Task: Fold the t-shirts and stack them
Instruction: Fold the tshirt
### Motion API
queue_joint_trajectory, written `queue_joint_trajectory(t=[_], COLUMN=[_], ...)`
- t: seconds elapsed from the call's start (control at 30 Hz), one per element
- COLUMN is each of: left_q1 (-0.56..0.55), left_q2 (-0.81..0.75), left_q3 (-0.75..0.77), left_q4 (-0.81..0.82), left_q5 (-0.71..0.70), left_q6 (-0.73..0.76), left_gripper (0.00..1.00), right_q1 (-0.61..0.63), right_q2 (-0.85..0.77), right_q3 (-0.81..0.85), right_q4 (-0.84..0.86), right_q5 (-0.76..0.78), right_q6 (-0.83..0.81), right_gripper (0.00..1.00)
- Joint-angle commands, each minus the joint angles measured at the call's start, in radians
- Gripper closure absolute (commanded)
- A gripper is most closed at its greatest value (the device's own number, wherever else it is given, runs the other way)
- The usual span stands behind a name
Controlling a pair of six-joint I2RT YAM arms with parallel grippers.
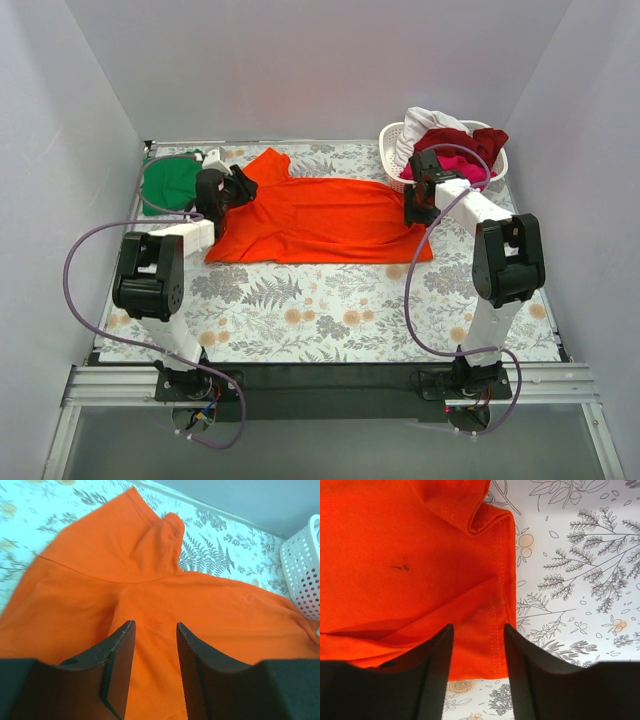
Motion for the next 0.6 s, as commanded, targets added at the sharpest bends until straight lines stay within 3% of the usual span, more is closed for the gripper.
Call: queue_joint_trajectory(t=[0.0,0.13,0.27,0.57], left_q1=[0.005,0.000,-0.002,-0.002], left_q2=[-0.177,-0.343,-0.449,-0.593], left_q3=[-0.026,-0.127,-0.222,-0.385], left_q4=[-0.060,-0.228,-0.408,-0.550], left_q5=[-0.117,-0.264,-0.421,-0.519], left_q6=[0.004,-0.050,-0.129,-0.209], left_gripper=[0.63,0.63,0.64,0.66], right_q1=[-0.002,-0.004,-0.002,-0.002], right_q2=[-0.080,-0.138,-0.181,-0.259], right_q3=[0.044,0.002,-0.101,-0.321], right_q4=[0.005,0.010,0.057,0.169], right_q5=[-0.005,0.021,0.009,-0.050], right_q6=[-0.020,-0.022,-0.013,-0.002], right_gripper=[0.58,0.46,0.44,0.42])
